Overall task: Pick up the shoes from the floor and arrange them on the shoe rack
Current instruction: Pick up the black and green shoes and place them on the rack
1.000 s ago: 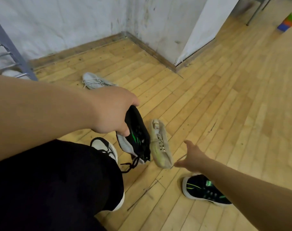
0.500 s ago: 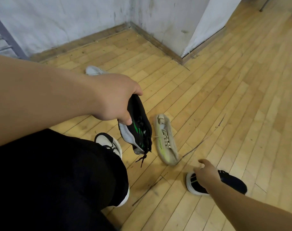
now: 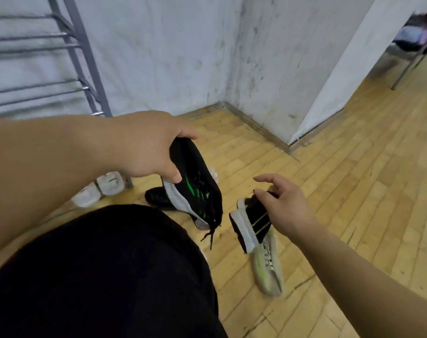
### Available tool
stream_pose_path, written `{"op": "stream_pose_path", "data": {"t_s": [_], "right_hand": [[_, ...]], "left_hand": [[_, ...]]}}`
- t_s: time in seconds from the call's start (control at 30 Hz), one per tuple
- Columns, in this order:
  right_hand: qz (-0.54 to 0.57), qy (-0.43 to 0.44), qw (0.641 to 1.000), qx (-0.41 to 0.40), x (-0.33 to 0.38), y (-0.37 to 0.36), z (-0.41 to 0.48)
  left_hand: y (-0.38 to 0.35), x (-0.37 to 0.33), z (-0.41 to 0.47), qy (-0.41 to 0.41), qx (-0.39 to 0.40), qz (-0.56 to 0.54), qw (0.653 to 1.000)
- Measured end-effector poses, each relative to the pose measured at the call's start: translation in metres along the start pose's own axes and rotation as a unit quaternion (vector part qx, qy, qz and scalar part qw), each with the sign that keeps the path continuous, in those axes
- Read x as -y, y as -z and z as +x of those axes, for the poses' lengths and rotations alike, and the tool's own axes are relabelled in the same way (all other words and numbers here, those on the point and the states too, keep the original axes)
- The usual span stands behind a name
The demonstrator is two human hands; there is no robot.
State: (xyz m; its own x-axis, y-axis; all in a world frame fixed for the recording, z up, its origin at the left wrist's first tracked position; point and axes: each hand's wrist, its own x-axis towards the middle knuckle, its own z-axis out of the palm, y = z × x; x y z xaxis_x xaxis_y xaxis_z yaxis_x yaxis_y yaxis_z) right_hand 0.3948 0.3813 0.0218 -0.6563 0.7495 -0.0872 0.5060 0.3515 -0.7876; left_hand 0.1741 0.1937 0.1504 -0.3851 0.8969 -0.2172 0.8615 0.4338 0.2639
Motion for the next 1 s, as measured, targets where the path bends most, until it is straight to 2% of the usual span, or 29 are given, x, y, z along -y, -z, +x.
{"op": "stream_pose_path", "data": {"t_s": [0.1, 0.23, 0.33, 0.47, 0.7, 0.77, 0.87, 0.93, 1.0], "right_hand": [[-0.067, 0.157, 0.985, 0.029, 0.081, -0.008, 0.012], [-0.142, 0.303, 0.941, 0.049, 0.182, -0.022, 0.023], [-0.166, 0.405, 0.899, 0.037, 0.246, -0.036, 0.021], [-0.204, 0.493, 0.845, 0.039, 0.310, -0.066, 0.010], [-0.200, 0.599, 0.775, 0.034, 0.364, -0.138, 0.001], [-0.231, 0.630, 0.741, 0.014, 0.372, -0.163, -0.002], [-0.239, 0.705, 0.667, -0.034, 0.375, -0.199, 0.001], [-0.237, 0.732, 0.638, -0.039, 0.370, -0.221, 0.012], [-0.241, 0.740, 0.626, -0.045, 0.364, -0.244, 0.030]], "left_hand": [[0.029, 0.046, -0.050, 0.052, -0.084, -0.082, 0.992], [0.045, 0.104, -0.124, 0.108, -0.195, -0.188, 0.956], [0.044, 0.140, -0.179, 0.155, -0.234, -0.244, 0.929], [0.044, 0.182, -0.236, 0.205, -0.244, -0.269, 0.909], [0.039, 0.231, -0.292, 0.259, -0.284, -0.292, 0.876], [0.036, 0.245, -0.300, 0.262, -0.284, -0.307, 0.870], [0.034, 0.257, -0.303, 0.266, -0.284, -0.317, 0.865], [0.031, 0.265, -0.300, 0.272, -0.282, -0.330, 0.859], [0.029, 0.273, -0.296, 0.277, -0.275, -0.342, 0.855]]}}
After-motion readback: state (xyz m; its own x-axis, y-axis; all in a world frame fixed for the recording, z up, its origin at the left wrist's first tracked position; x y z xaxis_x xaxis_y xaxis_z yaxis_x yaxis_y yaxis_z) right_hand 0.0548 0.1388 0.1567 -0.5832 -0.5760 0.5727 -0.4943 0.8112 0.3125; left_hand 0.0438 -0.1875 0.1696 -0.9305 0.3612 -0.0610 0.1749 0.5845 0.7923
